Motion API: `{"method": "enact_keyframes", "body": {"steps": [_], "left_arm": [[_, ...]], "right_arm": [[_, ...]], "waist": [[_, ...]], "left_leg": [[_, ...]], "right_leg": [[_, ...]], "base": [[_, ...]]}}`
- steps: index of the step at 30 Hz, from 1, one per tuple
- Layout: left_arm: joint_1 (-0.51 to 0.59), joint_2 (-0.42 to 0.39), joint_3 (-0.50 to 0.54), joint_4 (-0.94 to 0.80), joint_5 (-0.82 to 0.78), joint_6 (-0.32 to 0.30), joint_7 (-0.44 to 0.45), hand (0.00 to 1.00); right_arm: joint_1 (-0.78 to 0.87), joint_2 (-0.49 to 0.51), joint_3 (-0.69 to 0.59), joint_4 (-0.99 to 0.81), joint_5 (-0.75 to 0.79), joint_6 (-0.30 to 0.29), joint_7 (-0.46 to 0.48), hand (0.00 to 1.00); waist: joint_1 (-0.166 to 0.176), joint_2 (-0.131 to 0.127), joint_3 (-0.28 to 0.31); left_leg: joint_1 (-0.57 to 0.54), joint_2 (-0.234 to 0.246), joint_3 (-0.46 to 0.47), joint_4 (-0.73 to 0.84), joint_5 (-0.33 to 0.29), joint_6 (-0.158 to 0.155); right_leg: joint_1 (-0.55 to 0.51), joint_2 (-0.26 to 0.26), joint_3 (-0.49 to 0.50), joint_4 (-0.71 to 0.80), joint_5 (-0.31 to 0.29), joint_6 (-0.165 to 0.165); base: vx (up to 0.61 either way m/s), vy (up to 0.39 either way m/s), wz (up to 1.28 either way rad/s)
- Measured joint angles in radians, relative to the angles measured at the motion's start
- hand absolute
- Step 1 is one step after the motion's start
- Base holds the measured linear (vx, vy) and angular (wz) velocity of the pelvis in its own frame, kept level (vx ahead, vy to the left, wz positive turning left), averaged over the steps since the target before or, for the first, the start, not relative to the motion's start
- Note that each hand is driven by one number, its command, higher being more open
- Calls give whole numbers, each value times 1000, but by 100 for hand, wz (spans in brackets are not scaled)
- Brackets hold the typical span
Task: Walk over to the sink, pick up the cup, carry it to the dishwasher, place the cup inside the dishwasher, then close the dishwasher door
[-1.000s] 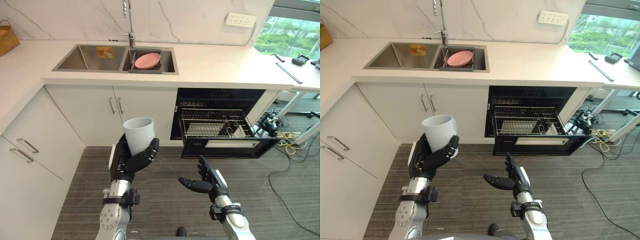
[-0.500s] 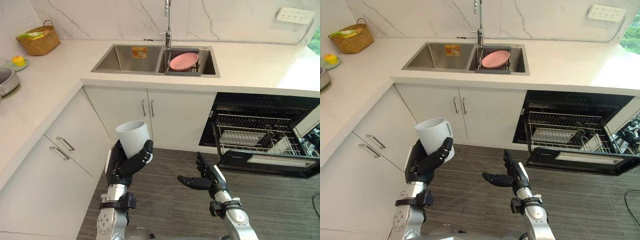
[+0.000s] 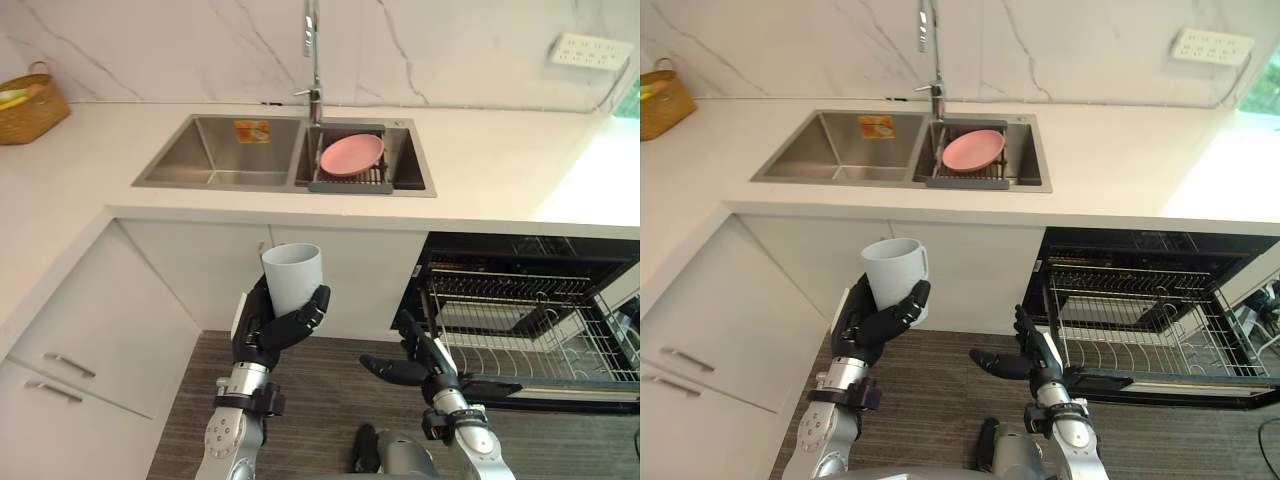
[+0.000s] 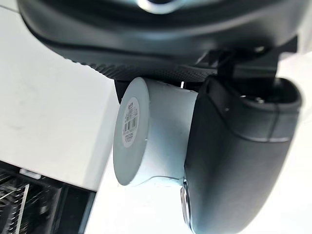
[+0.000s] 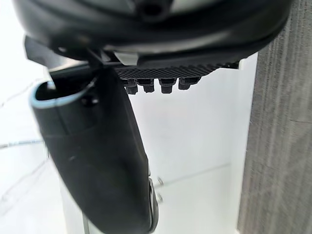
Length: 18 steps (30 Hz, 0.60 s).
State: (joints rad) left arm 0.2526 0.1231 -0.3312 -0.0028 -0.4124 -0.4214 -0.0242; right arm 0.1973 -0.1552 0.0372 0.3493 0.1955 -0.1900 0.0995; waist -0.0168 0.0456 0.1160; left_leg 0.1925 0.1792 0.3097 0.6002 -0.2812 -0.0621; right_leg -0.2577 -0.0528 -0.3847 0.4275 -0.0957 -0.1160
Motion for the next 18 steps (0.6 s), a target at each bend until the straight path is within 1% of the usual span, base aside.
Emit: {"method": "enact_keyframes", "body": {"steps": [1, 2, 3, 4, 5, 6, 7, 8, 9, 10, 11, 12, 13, 14, 15, 16, 18], "left_arm": [[2, -4, -2, 3, 4, 3, 0, 0], [7, -4, -2, 6, 6, 3, 0, 0], [7, -5, -3, 6, 7, 3, -2, 0], [5, -9, -1, 5, 7, 2, -7, 0], [5, -10, -1, 5, 7, 2, -8, 0], [9, -10, -1, 5, 6, 2, -15, 0], [17, -15, -1, 4, 6, 2, -22, 0], [22, -17, 0, 2, 5, 2, -25, 0], [35, -20, 1, -11, 4, 2, -26, 0], [52, -23, 2, -32, 1, 2, -26, 0], [61, -25, 2, -42, 1, 2, -26, 0], [67, -27, 2, -51, 1, 2, -27, 0], [71, -35, -1, -56, 1, 2, -27, 0], [69, -32, -1, -55, 1, 2, -26, 0], [69, -28, -5, -63, 1, 4, -23, 0], [65, -28, -10, -70, 1, 4, -18, 0], [63, -26, -15, -73, 1, 4, -12, 0]], "right_arm": [[-2, -1, -5, -1, 0, 0, -3, 100], [-2, -3, -5, -1, 0, 0, -7, 100], [-1, -2, -11, -4, 0, -1, -10, 100], [-3, -3, -15, -6, 1, -7, -15, 100], [-2, -4, -16, -6, 1, -10, -16, 100], [0, -3, -15, -6, 1, -10, -20, 100], [2, -3, -13, -6, 0, -10, -22, 100], [1, -3, -12, -6, 0, -10, -24, 100], [-2, -1, -7, -8, 0, -10, -27, 100], [-4, 0, 5, -10, 0, -10, -30, 100], [-4, 0, 12, -11, 0, -10, -32, 100], [-3, 1, 22, -11, -1, -10, -32, 100], [-1, -4, 39, -13, -1, -10, -34, 100], [-2, -2, 45, -10, -2, -9, -35, 100], [7, 7, 55, -17, -2, -9, -33, 100], [7, 11, 61, -18, -2, -9, -27, 100], [10, 11, 66, -18, -2, -9, -21, 100]], "waist": [[1, 7, 5], [5, 11, 7], [10, 15, 4], [15, 15, 4], [17, 15, 5], [23, 13, 6], [27, 12, 5], [28, 12, 5], [30, 15, 3], [33, 16, 3], [35, 16, 3], [41, 16, 2], [49, 35, -9], [50, 28, -8], [41, 15, -14], [38, 11, -11], [32, 10, -10]], "left_leg": [[-46, 40, -1, 137, 81, -1], [-87, 75, -2, 250, 76, -11], [-129, 94, -2, 307, 37, -9], [-177, 95, -6, 317, -12, 2], [-198, 90, -8, 297, -34, 4], [-221, 64, -24, 210, -65, 5], [-235, 25, -66, 87, -77, -2], [-241, 3, -97, 24, -76, -2], [-256, -35, -165, -86, -75, -3], [-276, -69, -219, -164, -61, -2], [-283, -82, -245, -195, -46, -1], [-288, -98, -281, -243, 5, 6], [-262, -101, -282, -293, 138, 27], [-248, -105, -264, -294, 129, 42], [-235, -117, -243, -309, 126, 46], [-217, -127, -217, -329, 124, 51], [-185, -144, -192, -359, 124, 57]], "right_leg": [[48, 28, 11, -44, 0, -1], [94, 50, 26, -93, 1, -8], [129, 66, 41, -126, -1, -10], [163, 76, 67, -159, -1, -7], [179, 80, 80, -173, 0, -8], [209, 83, 111, -197, 3, -14], [232, 87, 142, -220, 5, -13], [241, 89, 160, -229, 5, -11], [247, 89, 199, -240, 5, -3], [253, 89, 242, -246, 3, 8], [256, 89, 264, -247, 2, 14], [260, 89, 302, -244, -2, 31], [252, 99, 347, -222, -6, 67], [254, 95, 364, -217, -14, 75], [253, 82, 385, -213, -21, 88], [253, 70, 406, -213, -27, 99], [258, 53, 420, -212, -34, 113]], "base": [[260, -112, -41], [242, -66, -49], [229, -20, -63], [234, -9, -58], [241, 17, -68], [225, 54, -73], [211, 73, -75], [208, 112, -83], [226, 135, -90], [236, 145, -97], [241, 156, -100], [242, 177, -108], [278, 233, -103], [273, 242, -81], [255, 250, -54], [199, 199, -46], [127, 150, -39]]}}
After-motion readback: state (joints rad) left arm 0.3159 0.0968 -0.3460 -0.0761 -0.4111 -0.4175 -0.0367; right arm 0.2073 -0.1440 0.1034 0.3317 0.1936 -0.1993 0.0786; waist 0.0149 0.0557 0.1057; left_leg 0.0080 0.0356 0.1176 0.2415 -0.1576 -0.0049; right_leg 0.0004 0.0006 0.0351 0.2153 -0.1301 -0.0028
